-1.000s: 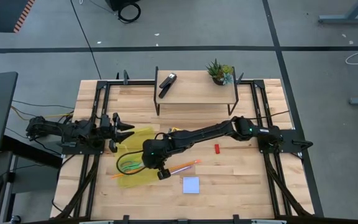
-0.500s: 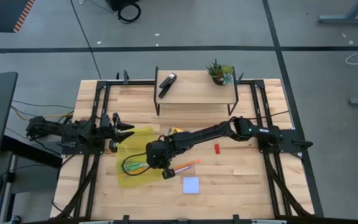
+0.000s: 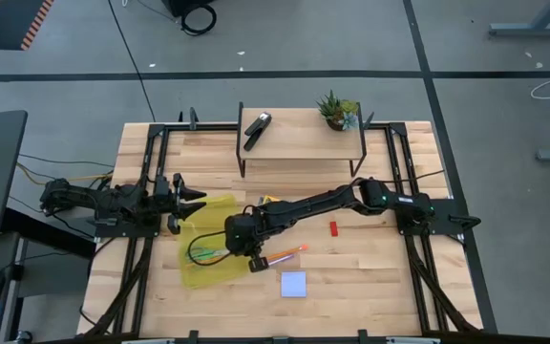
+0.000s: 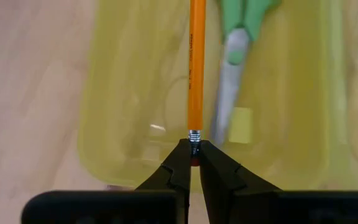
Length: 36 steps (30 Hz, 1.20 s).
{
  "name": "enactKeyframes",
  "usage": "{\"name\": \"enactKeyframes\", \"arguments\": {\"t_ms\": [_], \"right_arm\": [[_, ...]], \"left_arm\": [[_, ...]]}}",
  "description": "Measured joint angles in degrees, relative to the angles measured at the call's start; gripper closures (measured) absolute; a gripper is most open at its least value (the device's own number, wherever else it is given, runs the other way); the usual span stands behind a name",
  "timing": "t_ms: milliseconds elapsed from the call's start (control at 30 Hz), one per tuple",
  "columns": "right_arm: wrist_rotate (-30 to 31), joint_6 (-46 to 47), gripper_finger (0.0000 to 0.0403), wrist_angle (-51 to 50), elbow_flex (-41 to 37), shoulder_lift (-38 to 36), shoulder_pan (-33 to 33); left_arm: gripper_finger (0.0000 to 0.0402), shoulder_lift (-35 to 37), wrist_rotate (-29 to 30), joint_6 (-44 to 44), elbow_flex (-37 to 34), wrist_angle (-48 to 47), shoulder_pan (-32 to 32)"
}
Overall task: Pack school essentials
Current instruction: Put the top orange pencil into the yellow supply box, then put the orange pencil into the yellow supply box
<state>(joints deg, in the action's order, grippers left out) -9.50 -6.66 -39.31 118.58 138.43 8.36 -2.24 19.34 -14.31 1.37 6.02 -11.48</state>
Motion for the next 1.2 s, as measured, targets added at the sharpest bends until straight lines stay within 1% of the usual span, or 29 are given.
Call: {"name": "enactKeyframes", "arguments": {"t_ms": [100,333,733,1000,1200], "right_arm": [[1.63,-0.03,0.0372,0.04,0.0,0.0,-0.54],[2.0,-2.13,0.037,-0.76,0.0,0.0,-0.71],[3.52,-2.56,0.0337,-2.0,0.0,-0.02,-1.11],[3.52,-2.58,0.0336,-2.1,0.0,-0.07,-1.11],[3.52,-2.6,0.0336,-3.06,1.03,-0.07,-1.11]], "left_arm": [[0.0256,0.0,0.0,-0.02,0.0,0.0,0.0],[0.0258,0.0,0.0,-0.04,0.0,0.0,0.01],[0.0249,0.0,0.0,-0.03,0.0,0.0,0.0],[0.0257,0.0,-0.01,-0.04,0.0,0.0,0.0],[0.0252,0.0,-0.01,0.0,0.0,0.0,0.01]]}}
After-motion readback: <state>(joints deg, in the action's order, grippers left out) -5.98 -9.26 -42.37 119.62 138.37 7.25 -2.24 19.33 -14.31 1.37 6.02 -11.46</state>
